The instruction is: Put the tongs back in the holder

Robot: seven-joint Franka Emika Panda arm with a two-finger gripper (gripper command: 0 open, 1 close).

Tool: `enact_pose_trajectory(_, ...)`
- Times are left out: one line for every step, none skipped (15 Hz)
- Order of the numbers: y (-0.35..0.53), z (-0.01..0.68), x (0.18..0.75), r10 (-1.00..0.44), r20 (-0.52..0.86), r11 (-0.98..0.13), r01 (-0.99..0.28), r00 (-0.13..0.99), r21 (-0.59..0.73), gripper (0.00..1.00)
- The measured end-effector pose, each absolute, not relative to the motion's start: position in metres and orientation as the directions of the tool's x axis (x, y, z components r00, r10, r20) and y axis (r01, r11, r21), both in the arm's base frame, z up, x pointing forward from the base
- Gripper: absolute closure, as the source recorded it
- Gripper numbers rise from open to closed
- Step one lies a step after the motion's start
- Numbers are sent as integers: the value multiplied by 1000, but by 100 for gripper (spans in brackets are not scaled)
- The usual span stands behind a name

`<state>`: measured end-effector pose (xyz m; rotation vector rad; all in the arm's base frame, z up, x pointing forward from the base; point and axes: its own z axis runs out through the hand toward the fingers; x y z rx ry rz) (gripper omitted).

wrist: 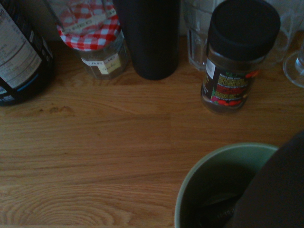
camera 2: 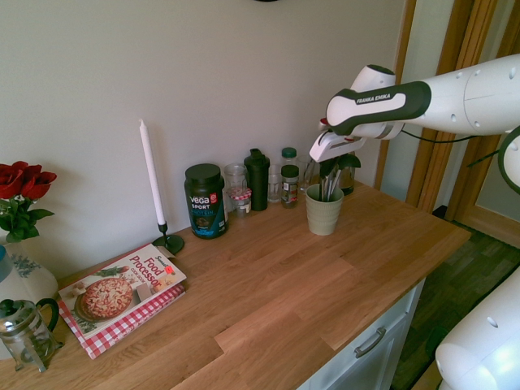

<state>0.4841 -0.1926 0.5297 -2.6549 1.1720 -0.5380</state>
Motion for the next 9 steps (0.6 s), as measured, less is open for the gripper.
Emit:
enact_pose_trajectory(-195,527,483,-743,250,-669,-674,621,-313,0)
enact_pose_trajectory(-196,527,482,-744,250,-668,-675,620,-314,0)
enact_pose_trajectory(-198,527,481,-745,251,-666,-676,618,-314,0)
enact_pose_trajectory(-200,527,480,-746,251,-666,-677,617,-314,0)
enact_pose_trajectory(-201,527,480,-744,252,-667,-676,618,-313,0)
enact_pose_trajectory(-202,527,479,-743,254,-669,-675,619,-312,0)
enact_pose_trajectory(-202,526,479,-742,253,-670,-674,621,-311,0)
enact_pose_trajectory(-202,526,480,-740,254,-672,-673,622,-310,0)
enact_pose_trajectory(-203,528,482,-738,258,-675,-670,624,-309,0)
